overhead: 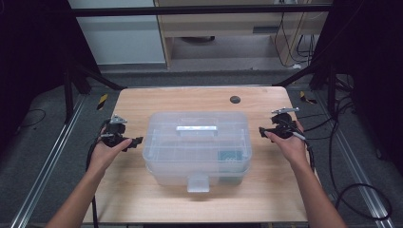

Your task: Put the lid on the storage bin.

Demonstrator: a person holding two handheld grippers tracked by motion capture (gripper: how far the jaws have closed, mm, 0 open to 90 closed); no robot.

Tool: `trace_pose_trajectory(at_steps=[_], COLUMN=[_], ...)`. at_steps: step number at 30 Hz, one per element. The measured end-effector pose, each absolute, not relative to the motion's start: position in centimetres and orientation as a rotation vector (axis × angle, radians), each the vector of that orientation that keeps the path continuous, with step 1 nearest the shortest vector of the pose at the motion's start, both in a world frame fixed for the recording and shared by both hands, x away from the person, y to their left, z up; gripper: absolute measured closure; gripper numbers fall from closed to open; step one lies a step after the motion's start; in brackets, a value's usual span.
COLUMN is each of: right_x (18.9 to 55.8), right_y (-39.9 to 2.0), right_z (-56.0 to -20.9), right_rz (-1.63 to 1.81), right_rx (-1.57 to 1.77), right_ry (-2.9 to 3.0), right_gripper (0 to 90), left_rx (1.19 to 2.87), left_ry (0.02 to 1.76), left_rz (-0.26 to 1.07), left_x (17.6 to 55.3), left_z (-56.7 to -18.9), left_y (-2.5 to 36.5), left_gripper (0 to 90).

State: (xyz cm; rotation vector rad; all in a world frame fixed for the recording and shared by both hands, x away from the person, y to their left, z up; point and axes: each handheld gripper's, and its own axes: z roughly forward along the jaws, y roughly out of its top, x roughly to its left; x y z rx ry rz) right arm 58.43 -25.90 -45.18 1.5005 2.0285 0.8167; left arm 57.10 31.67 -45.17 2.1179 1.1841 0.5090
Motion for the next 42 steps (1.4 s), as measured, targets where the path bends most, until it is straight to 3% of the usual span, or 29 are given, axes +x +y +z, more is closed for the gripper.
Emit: trace_pose_trajectory(at_steps=[31, 39, 42], right_x=[61.2, 61.3, 61.1], right_y=[-27.1, -26.5, -26.2], right_z=[-50.0, -50.8, -51.1], right_rz=[0.857, 0.790, 0.800], right_rx=[1.698, 1.656, 1.660], right_ry=[1.856, 1.863, 1.832], right_gripper=[13.7, 7.7, 4.8], left_rx=[2.038, 2.043, 2.055], left_ry=[1.255, 1.260, 1.285], left_rz=[0.500, 0.562, 0.565], left_x=[59.9, 59.9, 59.8], left_z=[-50.2, -50.6, -50.7], left_y=[31.4, 30.7, 30.6], left_gripper=[6.8, 5.6, 0.0])
